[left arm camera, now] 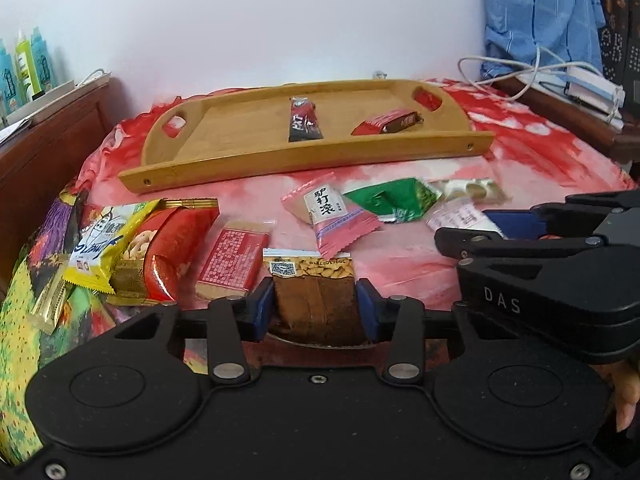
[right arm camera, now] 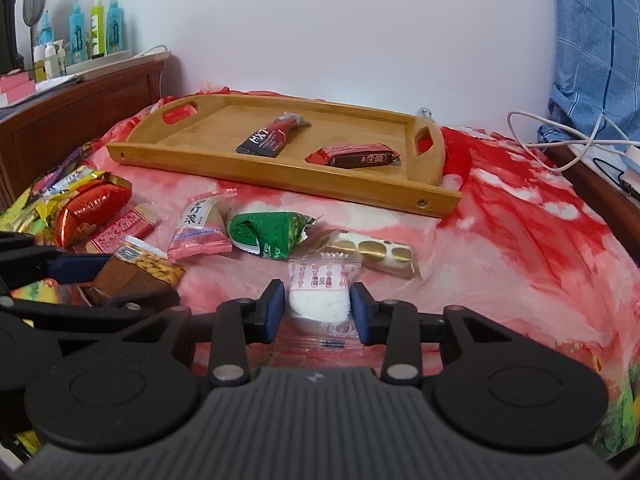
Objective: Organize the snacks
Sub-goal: 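Carry the almond packet with the left tool while the right tool carries the candy packet onto the tray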
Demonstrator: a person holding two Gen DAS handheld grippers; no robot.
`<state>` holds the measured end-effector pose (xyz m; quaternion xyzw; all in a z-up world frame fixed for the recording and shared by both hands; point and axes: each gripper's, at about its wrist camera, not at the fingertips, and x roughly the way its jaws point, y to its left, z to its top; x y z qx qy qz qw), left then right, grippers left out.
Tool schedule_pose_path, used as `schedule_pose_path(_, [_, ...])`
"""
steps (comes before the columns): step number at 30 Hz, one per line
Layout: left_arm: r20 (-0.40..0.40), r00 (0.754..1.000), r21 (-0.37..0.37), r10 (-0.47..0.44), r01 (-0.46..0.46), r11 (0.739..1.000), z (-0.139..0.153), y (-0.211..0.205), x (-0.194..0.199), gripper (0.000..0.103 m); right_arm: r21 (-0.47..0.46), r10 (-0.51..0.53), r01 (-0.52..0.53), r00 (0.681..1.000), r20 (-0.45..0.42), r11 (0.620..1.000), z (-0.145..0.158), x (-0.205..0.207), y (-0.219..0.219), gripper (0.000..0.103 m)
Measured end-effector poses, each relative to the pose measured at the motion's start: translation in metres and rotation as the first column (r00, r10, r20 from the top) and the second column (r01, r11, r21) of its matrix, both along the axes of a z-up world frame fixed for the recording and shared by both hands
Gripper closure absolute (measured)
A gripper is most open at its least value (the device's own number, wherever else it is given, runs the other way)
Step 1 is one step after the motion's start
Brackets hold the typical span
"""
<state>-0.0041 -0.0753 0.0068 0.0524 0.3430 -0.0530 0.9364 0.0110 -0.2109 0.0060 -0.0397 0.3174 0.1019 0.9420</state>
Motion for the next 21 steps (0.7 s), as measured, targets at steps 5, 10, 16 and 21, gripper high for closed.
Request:
schedule_pose_path(5, [0.021,1.0,-0.014,-0.002,0.002,1.0,0.013,0.004,-0.009,0.063,0.01,0.02,-0.02,0.999,0.039,1.0,0.007,-0.012,-0.001,0.066])
schedule_pose_path(10, [0.063,0.998,-0.012,-0.002,0.003,1.0,0.034,0.009,-0.014,0.063,0.06,0.055,-0.06,0.995,0.088,0.996,0.016,-0.022,-0.002,0.067])
schedule_pose_path(16, [0.097,0.995,-0.028,0.006,-0.004,1.0,0.054,0.014,-0.009,0.063,0.105,0.028,-0.042,0.991,0.128,0.994,0.026,-0.02,-0.009,0.067])
schedule_pose_path(21, [0.119,0.993,-0.039,0.026,-0.022,0.999,0.068,0.02,0.008,0.063,0.132,-0.012,-0.009,0.987,0.16,0.991,0.037,-0.01,-0.02,0.067])
